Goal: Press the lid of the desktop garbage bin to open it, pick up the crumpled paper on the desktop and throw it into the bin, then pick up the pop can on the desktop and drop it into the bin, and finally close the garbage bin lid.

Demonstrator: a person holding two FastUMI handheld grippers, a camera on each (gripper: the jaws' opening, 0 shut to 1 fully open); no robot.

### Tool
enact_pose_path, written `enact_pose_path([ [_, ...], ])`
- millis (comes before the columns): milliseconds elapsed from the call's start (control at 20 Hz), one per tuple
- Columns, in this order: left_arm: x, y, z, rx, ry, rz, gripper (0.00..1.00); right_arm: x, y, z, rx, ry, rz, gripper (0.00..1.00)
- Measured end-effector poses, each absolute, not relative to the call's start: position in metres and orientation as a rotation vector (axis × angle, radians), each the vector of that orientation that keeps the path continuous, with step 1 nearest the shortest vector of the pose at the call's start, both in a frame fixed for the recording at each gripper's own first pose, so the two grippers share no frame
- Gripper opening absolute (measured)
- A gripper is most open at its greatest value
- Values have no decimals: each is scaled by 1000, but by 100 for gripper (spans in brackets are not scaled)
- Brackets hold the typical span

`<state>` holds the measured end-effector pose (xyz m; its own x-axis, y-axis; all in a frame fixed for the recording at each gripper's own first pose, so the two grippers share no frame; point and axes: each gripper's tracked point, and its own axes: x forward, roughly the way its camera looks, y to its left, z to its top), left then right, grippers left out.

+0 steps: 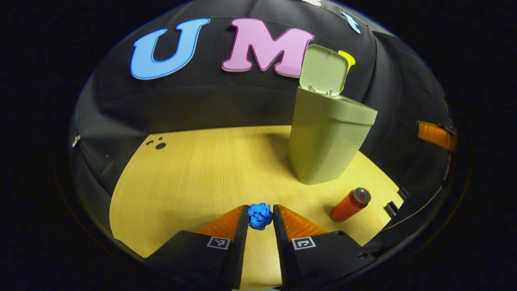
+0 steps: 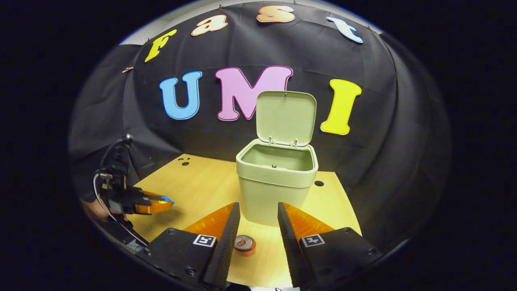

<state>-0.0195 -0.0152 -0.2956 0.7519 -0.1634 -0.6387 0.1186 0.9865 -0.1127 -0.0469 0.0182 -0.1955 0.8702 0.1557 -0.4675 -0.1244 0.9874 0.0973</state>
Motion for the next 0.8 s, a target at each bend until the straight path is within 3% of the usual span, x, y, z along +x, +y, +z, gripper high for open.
enact_pose_path([
  [350,26,-36,-209,-111,525,-213,41,-46,23,-208,80,519,167,62],
  [500,48,-54,-173,-116,434,-252,41,-46,28,-208,103,522,189,65],
  [600,63,-69,-152,-119,386,-287,41,-47,29,-208,120,522,202,73],
  [700,78,-84,-136,-114,350,-319,36,-46,31,-205,151,517,215,73],
  [800,92,-97,-125,-100,318,-343,40,-44,29,-206,187,522,219,73],
])
